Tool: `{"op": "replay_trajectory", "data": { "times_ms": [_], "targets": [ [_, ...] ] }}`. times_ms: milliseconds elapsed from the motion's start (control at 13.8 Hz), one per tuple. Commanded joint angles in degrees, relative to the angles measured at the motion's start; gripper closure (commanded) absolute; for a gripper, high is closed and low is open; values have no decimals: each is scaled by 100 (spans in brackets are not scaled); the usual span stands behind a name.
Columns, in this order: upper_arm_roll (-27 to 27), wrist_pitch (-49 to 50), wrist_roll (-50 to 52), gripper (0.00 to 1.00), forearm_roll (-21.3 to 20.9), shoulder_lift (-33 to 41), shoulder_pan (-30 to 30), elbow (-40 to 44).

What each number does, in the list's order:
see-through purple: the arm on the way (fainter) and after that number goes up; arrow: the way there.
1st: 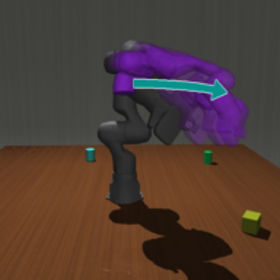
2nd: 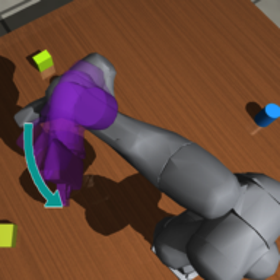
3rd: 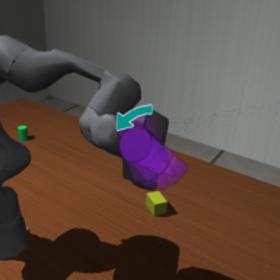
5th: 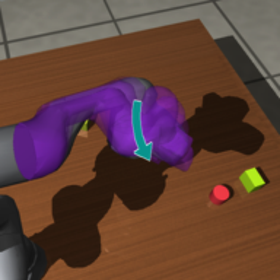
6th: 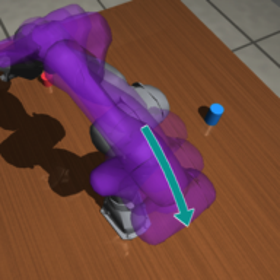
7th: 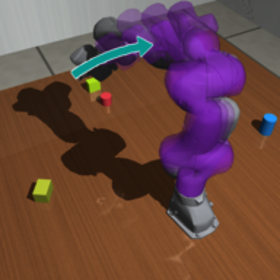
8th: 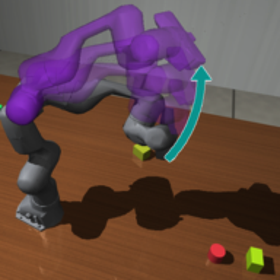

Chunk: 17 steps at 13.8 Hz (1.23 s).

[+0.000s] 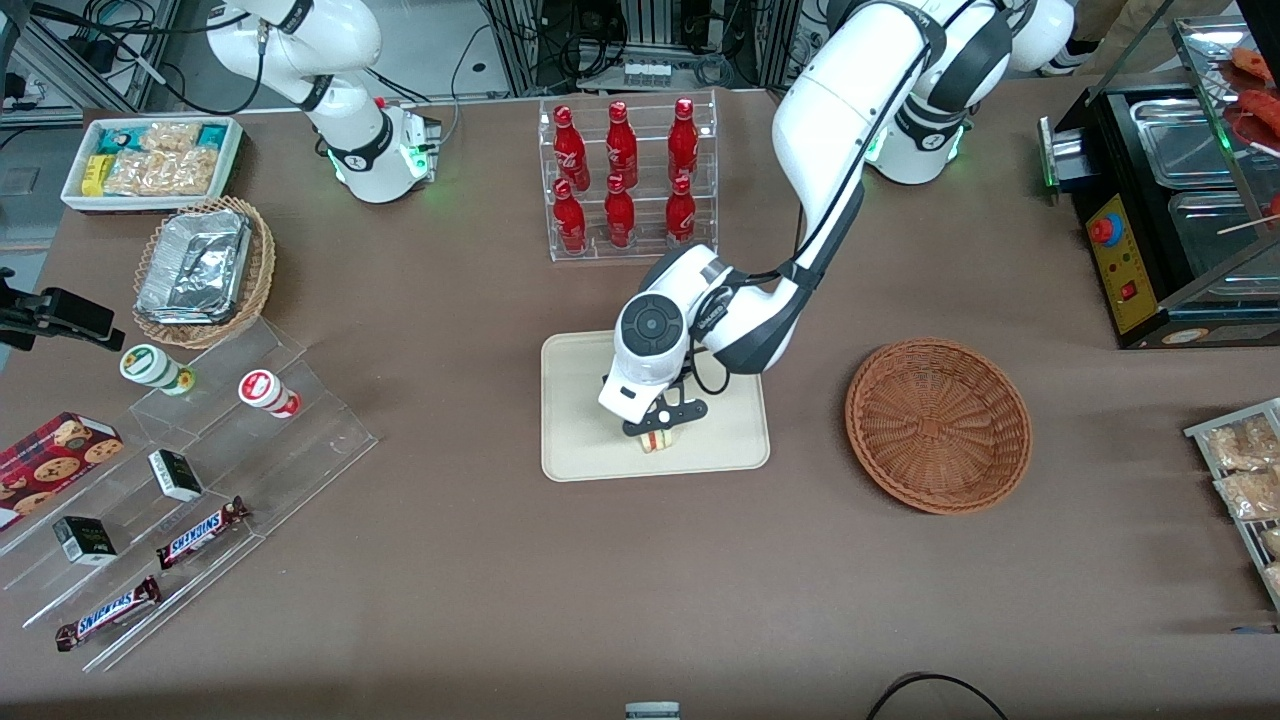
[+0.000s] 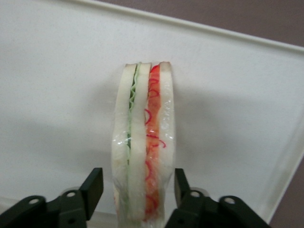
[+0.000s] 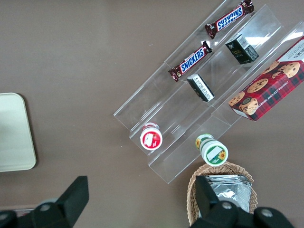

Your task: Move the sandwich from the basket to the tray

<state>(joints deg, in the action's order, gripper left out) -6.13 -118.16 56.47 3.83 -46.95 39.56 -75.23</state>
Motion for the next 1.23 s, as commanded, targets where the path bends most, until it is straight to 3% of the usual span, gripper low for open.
{"op": "replay_trajectory", "data": {
  "times_ms": [0,145,508,653,798,1161],
  "targets": [
    [85,624,84,0,21,133,61,516],
    [111,1074,75,0,21,159,17,851],
    [129,1521,-22,0,-49,704,-281,808],
    [129,2031,-83,0,-372,914,-343,713],
    [129,1990,-371,0,-559,1300,-597,205],
    [120,1963,-2040,0,-515,2363,-1677,-964]
  ]
}}
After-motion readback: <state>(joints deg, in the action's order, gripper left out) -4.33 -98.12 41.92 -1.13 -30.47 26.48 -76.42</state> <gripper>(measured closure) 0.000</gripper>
